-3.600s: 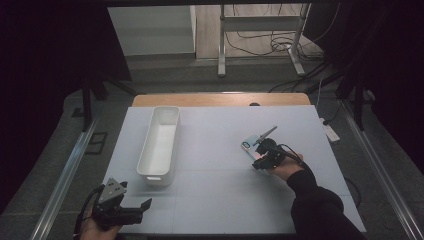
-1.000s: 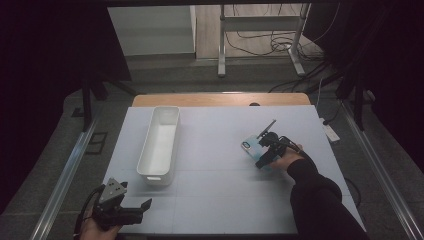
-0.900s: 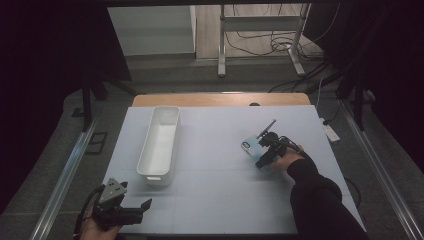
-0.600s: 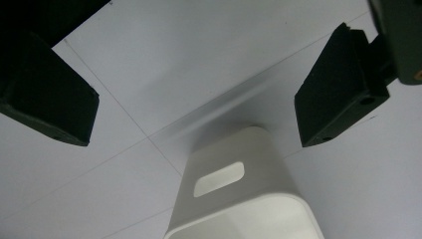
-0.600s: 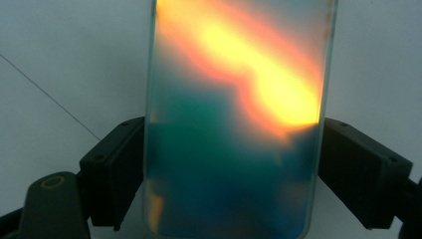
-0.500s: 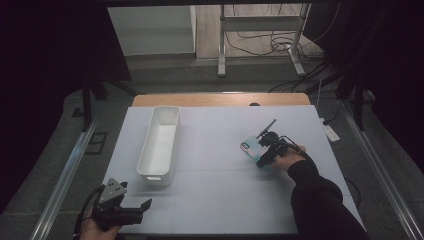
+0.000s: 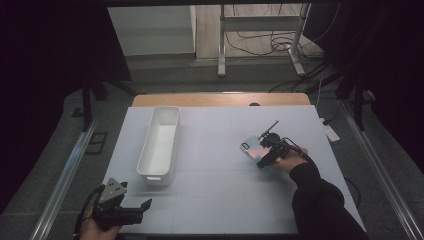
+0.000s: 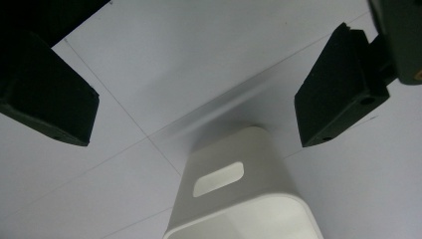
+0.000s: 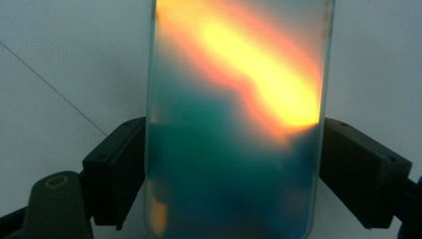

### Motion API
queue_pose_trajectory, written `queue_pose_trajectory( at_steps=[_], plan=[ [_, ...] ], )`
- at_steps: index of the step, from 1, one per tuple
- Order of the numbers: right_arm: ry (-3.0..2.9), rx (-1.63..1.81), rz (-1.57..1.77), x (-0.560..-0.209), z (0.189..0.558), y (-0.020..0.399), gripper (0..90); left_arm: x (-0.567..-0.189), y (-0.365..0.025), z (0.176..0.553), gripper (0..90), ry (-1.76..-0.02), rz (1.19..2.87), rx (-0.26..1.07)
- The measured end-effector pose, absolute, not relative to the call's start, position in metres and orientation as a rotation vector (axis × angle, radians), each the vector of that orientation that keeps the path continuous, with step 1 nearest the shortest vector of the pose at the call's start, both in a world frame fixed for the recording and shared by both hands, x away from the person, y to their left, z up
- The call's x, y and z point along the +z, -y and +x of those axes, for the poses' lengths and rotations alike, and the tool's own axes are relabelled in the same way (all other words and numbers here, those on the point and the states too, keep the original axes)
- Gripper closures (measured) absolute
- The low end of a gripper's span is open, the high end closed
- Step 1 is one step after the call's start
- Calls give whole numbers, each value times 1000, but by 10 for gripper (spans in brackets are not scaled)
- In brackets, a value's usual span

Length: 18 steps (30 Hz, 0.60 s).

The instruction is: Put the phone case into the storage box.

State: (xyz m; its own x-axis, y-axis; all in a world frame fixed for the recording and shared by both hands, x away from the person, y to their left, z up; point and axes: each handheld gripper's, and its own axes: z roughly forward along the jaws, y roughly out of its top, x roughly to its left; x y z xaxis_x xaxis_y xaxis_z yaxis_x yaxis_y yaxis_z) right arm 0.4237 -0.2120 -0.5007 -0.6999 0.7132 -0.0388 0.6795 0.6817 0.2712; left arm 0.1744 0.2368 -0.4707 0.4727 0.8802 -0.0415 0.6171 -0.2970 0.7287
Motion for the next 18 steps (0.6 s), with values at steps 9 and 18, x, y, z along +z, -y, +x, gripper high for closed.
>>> queue_pose_trajectory(
  at_steps=[9,18],
  plan=[
    [-2734,428,1099,-494,418,212,172,-471,-238,174,46,-1236,2016,476],
    [-2732,511,1047,-486,412,213,171,-470,-239,174,37,-1237,2008,471]
  ],
)
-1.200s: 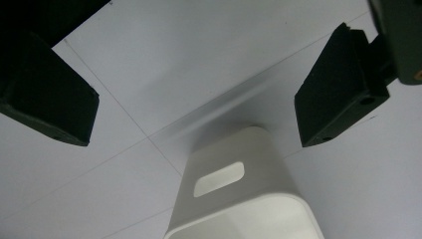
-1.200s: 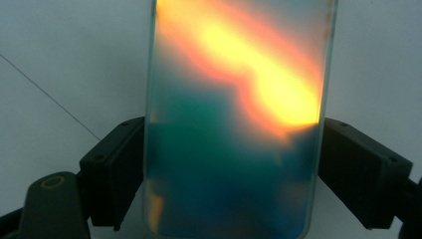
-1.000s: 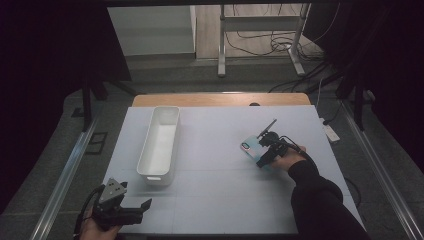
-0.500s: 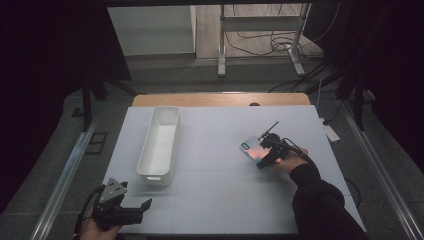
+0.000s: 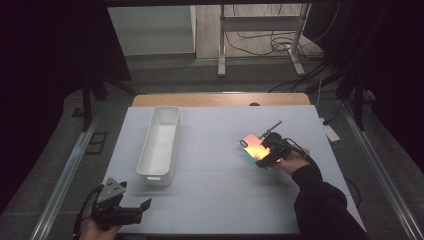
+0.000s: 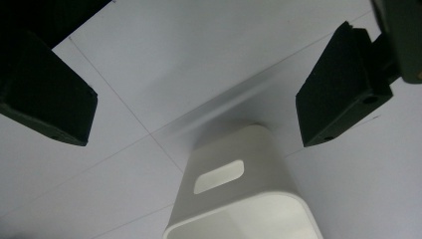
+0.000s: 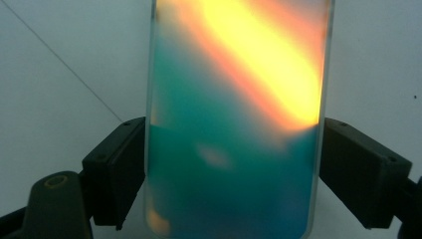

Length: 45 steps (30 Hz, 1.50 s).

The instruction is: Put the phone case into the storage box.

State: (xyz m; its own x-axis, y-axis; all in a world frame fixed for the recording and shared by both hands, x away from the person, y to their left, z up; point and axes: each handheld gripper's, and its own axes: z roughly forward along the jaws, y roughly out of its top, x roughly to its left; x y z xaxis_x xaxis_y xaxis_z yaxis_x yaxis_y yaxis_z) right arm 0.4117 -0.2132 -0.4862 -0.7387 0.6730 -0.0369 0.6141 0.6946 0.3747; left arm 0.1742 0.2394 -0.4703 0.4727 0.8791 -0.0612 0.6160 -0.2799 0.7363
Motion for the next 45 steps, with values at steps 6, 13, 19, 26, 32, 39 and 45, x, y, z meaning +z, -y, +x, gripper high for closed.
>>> queue_pose_trajectory(
  at_steps=[6,13,19,26,32,39,45],
  plan=[
    [-2719,560,1015,-482,407,214,172,-470,-239,175,41,-1227,2017,458],
    [-2715,610,1005,-480,403,217,172,-471,-240,176,50,-1215,2014,429],
    [-2709,645,1000,-477,400,219,172,-470,-240,176,42,-1215,2015,430],
    [-2695,721,972,-471,395,223,172,-470,-239,176,24,-1219,2014,440],
    [-2696,760,950,-467,391,225,172,-470,-240,176,21,-1217,2010,438],
    [-2699,795,933,-463,386,225,172,-470,-239,175,11,-1209,2009,447],
    [-2695,841,916,-459,382,228,172,-469,-238,175,2,-1200,2007,445]
  ],
)
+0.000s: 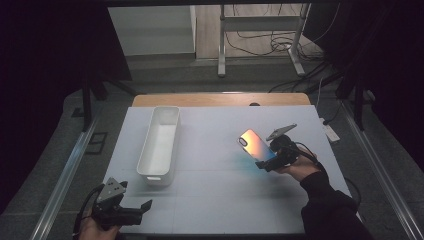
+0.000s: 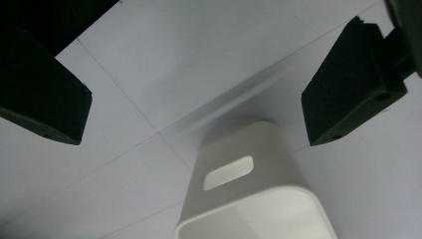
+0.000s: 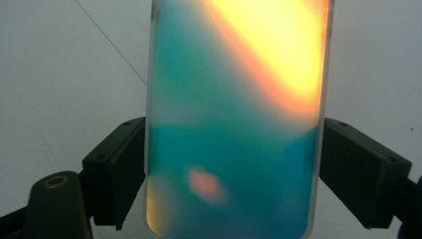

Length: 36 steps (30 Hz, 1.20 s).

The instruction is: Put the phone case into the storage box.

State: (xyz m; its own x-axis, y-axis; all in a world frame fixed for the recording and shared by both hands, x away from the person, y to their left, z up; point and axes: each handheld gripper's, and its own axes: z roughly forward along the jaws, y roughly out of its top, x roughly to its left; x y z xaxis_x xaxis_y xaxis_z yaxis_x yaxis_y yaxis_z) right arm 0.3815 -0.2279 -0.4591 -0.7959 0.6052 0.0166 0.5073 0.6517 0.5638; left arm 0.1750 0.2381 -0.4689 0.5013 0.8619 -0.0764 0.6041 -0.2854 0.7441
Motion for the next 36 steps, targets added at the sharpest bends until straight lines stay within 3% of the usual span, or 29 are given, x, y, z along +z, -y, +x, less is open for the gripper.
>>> queue_pose_trajectory(
  at_steps=[36],
  plan=[
    [-2654,1052,878,-438,351,254,172,-456,-193,207,1,-938,2018,375]
  ],
)
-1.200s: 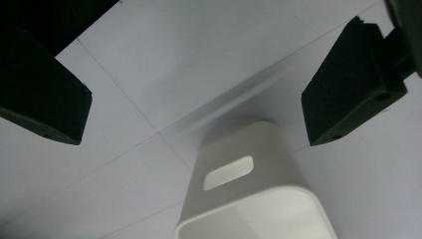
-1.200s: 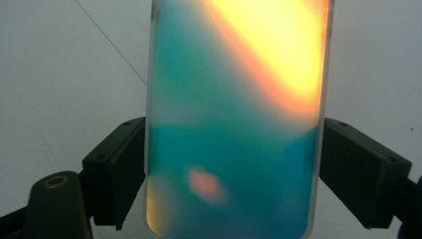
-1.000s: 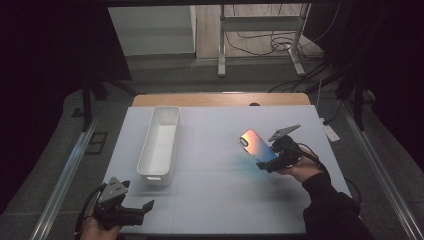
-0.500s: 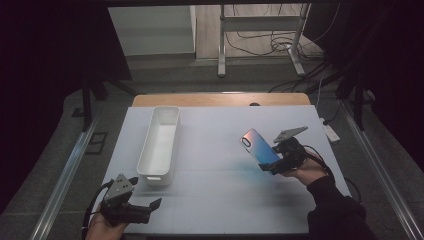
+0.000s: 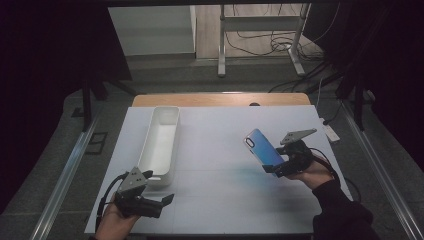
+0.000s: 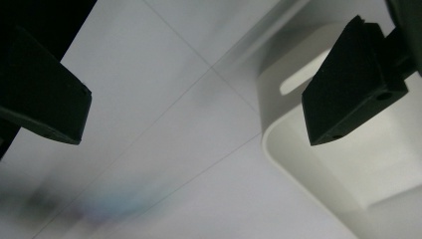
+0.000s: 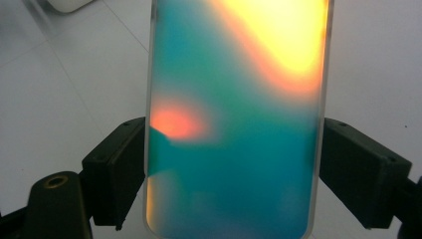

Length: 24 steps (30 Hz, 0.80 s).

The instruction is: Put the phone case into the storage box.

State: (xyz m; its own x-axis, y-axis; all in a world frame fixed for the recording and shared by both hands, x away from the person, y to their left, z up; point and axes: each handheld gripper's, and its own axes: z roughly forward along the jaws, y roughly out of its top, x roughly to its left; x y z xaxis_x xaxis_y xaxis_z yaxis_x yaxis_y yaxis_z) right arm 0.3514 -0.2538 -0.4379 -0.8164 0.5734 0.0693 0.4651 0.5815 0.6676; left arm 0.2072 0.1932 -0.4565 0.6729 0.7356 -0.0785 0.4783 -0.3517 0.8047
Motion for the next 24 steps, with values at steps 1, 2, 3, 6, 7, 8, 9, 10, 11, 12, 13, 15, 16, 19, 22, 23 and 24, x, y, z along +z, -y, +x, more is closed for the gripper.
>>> queue_pose_trajectory(
  at_steps=[1,2,3,6,7,8,9,10,11,12,13,15,16,19,22,23,24],
  plan=[
    [-2655,1058,875,-438,351,254,172,-456,-192,209,0,-934,2017,374],
    [-2656,1062,876,-438,350,255,172,-456,-191,210,1,-928,2018,371],
    [-2658,1065,871,-437,349,255,172,-456,-189,212,1,-921,2020,372],
    [-2656,1078,865,-436,347,256,172,-456,-185,216,1,-906,2017,361],
    [-2655,1079,863,-436,347,256,172,-456,-183,218,1,-899,2015,358],
    [-2656,1082,862,-435,346,256,172,-456,-182,219,1,-894,2015,357],
    [-2657,1089,861,-435,346,256,172,-455,-180,220,1,-887,2012,352],
    [-2657,1096,860,-434,345,256,172,-455,-179,221,2,-884,2009,351],
    [-2656,1099,862,-434,344,256,172,-455,-178,222,2,-876,2009,347],
    [-2654,1107,855,-433,343,256,172,-454,-177,223,1,-872,2006,345],
    [-2654,1111,853,-433,343,256,172,-454,-176,224,1,-868,2001,340],
    [-2654,1125,846,-432,341,257,171,-454,-174,227,1,-860,1999,334],
    [-2655,1127,841,-432,340,257,172,-453,-173,228,1,-857,1997,333],
    [-2653,1142,831,-431,338,257,172,-453,-171,232,1,-848,1995,325],
    [-2656,1155,822,-430,335,257,171,-452,-168,236,1,-834,1992,320],
    [-2657,1156,823,-430,335,256,171,-452,-167,238,1,-829,1993,319],
    [-2660,1165,817,-430,334,256,172,-451,-165,239,1,-825,1990,314]
  ],
)
